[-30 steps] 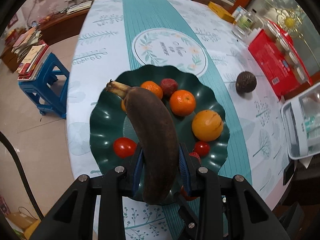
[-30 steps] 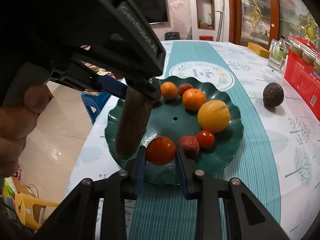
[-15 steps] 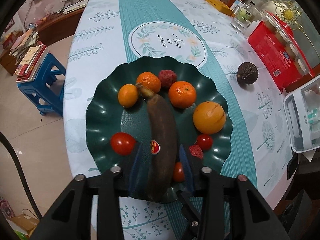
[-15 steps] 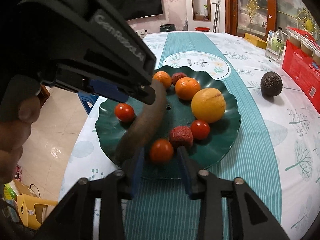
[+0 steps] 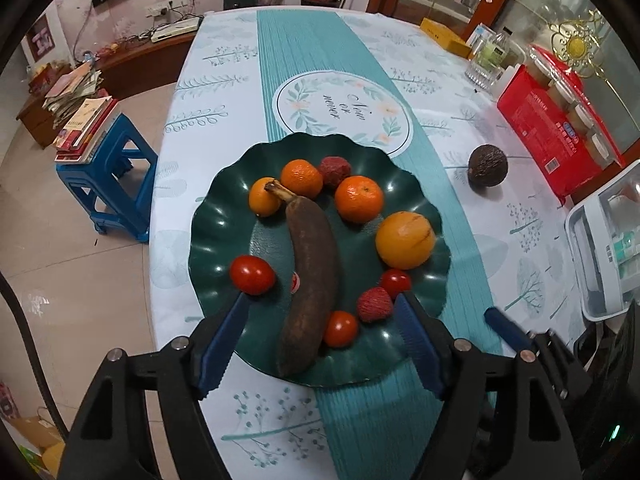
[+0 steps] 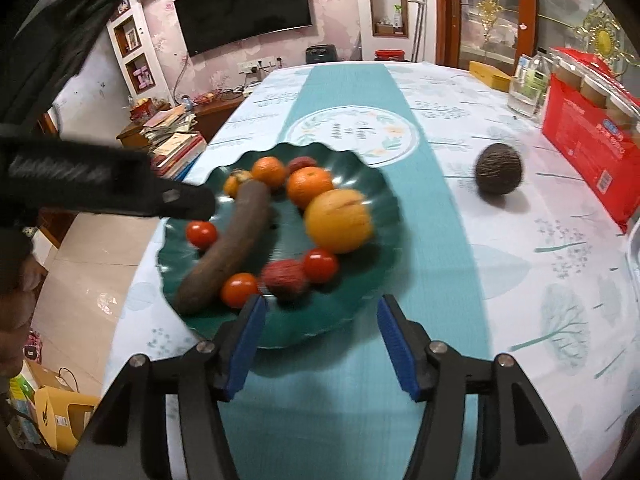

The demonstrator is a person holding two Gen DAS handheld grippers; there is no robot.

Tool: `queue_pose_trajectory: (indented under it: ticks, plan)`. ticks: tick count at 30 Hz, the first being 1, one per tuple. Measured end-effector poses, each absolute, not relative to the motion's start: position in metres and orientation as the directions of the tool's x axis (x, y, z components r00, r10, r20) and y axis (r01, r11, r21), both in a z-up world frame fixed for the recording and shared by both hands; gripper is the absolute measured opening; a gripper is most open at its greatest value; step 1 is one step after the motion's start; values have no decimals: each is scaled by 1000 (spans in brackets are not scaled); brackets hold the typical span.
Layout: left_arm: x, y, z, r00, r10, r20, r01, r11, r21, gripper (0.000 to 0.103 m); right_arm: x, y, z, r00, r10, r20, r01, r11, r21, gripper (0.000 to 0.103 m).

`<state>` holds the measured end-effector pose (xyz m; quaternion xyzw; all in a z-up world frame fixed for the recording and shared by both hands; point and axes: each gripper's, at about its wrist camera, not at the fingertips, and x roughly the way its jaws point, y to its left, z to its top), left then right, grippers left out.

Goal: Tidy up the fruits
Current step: 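Lower the banana and tomato onto the plate and open both grippers, then move the open right gripper to the avocado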

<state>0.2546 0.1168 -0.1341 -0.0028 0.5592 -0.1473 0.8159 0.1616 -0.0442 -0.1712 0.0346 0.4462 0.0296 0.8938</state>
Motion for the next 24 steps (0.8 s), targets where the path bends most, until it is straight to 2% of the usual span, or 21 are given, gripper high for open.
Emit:
queue_pose_trajectory:
  ticks: [4,24]
  plan:
    - [241,107,-129,352,-259,-900,215,958,-192,80,163,-77,-164,595,63,-802,-8,997,72,64]
    - [202,59,-147,412,-221,-884,-53,963,-265,80,220,-213,-149,601,80,-795,-121,993,9,77]
